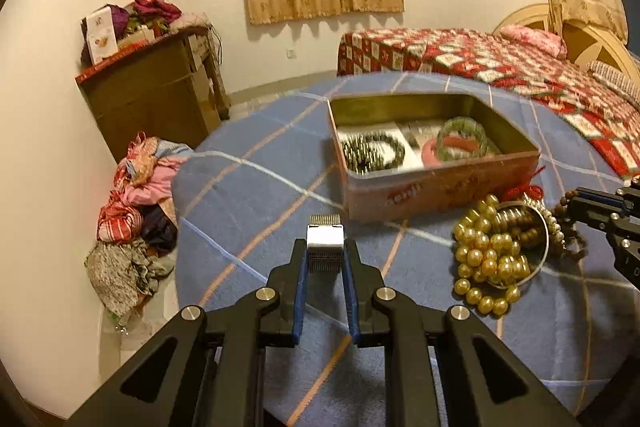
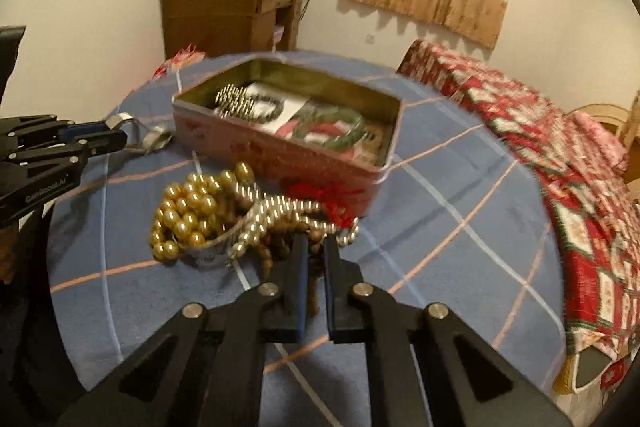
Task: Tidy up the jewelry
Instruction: 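Grasp the brown wooden bead strand with the right tool while the left tool lifts the watch, then carry the watch and the bead strand over the tin with both tools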
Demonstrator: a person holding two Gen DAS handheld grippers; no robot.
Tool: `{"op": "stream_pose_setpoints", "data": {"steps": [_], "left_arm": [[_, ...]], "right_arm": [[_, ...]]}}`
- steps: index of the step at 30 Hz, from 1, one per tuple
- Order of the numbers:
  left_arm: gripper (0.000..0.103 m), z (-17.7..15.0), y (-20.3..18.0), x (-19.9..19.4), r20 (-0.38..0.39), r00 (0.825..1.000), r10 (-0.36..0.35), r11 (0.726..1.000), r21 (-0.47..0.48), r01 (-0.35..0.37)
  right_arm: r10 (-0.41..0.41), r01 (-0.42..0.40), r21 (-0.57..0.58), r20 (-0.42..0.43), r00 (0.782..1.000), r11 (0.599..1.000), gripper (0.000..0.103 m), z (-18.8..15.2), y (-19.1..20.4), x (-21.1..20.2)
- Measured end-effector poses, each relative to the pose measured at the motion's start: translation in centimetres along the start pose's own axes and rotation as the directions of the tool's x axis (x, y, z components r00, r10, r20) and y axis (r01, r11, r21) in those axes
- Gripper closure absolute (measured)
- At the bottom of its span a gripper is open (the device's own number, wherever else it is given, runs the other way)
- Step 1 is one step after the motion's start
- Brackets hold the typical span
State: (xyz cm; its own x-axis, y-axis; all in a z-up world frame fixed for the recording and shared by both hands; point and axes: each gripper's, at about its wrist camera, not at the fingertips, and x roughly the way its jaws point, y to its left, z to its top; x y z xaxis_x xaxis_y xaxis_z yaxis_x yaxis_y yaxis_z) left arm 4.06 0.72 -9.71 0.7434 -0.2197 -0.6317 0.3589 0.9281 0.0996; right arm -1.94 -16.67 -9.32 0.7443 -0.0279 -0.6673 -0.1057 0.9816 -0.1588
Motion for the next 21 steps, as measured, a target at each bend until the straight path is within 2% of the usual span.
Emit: {"op": "stream_pose_setpoints", "data": {"steps": [6, 11, 21], "left_arm": [[0.087, 1.4, 0.5, -2.1, 0.052, 0.999, -0.009, 1.0, -0.013, 0.01], [0.087, 2.0, 0.5, -3.3, 0.083, 0.996, -0.015, 1.0, -0.019, 0.017], [0.087, 4.1, 0.5, -5.5, 0.165, 0.986, 0.019, 1.0, 0.011, -0.021]], "right_arm": [[-0.049, 0.047, 0.029, 0.091, 0.995, 0.998, 0.094, 1.4, -0.4, -2.7], [-0.061, 0.054, 0.045, 0.154, 0.986, 0.997, 0.094, 2.6, -0.8, -4.6], [-0.125, 0.113, 0.071, 0.21, 0.97, 0.991, 0.094, 3.9, -2.1, -5.4]]}}
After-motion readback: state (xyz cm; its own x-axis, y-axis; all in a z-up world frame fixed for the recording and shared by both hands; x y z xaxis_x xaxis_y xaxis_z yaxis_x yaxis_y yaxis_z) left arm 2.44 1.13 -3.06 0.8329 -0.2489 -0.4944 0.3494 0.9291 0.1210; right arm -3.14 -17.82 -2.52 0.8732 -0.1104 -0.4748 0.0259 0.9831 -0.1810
